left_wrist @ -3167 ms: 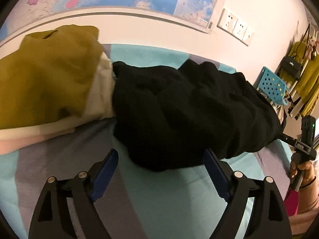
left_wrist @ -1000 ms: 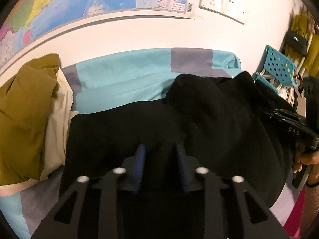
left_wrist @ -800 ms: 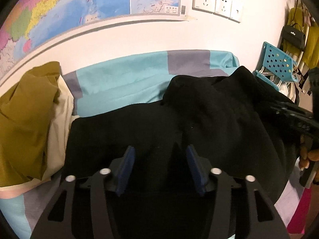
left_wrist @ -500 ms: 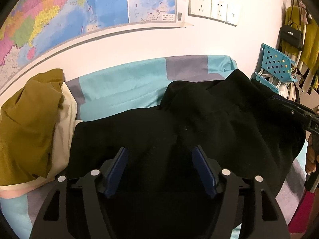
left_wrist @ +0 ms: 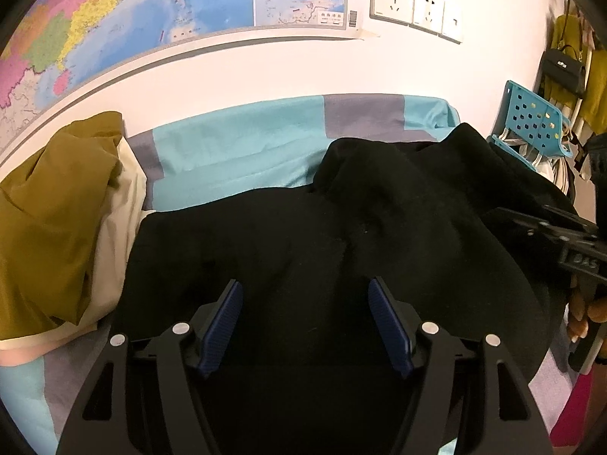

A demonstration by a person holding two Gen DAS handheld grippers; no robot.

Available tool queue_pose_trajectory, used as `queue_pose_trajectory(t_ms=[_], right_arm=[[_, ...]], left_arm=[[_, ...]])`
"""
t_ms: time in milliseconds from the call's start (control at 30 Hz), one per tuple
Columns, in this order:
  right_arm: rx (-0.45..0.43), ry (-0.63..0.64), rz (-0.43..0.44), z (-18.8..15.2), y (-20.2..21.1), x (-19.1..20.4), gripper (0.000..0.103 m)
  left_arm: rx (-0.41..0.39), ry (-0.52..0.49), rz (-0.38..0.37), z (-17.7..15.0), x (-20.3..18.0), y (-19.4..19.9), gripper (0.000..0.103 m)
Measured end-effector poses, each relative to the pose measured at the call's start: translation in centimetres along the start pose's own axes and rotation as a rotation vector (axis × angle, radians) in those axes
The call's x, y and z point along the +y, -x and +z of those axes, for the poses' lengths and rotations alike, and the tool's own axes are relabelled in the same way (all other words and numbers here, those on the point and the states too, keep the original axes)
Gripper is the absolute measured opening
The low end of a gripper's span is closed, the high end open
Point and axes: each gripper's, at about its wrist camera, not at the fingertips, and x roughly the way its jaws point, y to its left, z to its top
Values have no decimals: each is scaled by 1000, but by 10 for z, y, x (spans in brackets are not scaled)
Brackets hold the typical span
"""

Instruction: Fold large clothes

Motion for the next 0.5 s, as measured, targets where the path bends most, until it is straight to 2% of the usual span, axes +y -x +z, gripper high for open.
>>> queue_pose_trajectory(t_ms=[133, 200, 333, 400, 500], right_arm=[[-29, -2, 29, -5, 19, 3, 58], [-48, -8, 49, -8, 29, 4, 58], [-71, -8, 87, -17, 43, 8, 61], [-57, -7, 82, -21, 40, 7, 61], [-10, -13, 18, -29, 26, 2, 61]], left_arm=[[-10, 8, -15, -3, -1, 7, 66], [-22, 9, -16, -5, 0, 13, 73], [-39, 11, -13, -11, 1, 21, 74], [-41, 7, -4, -14, 1, 21, 74], [-35, 16, -1, -15, 2, 20, 74]])
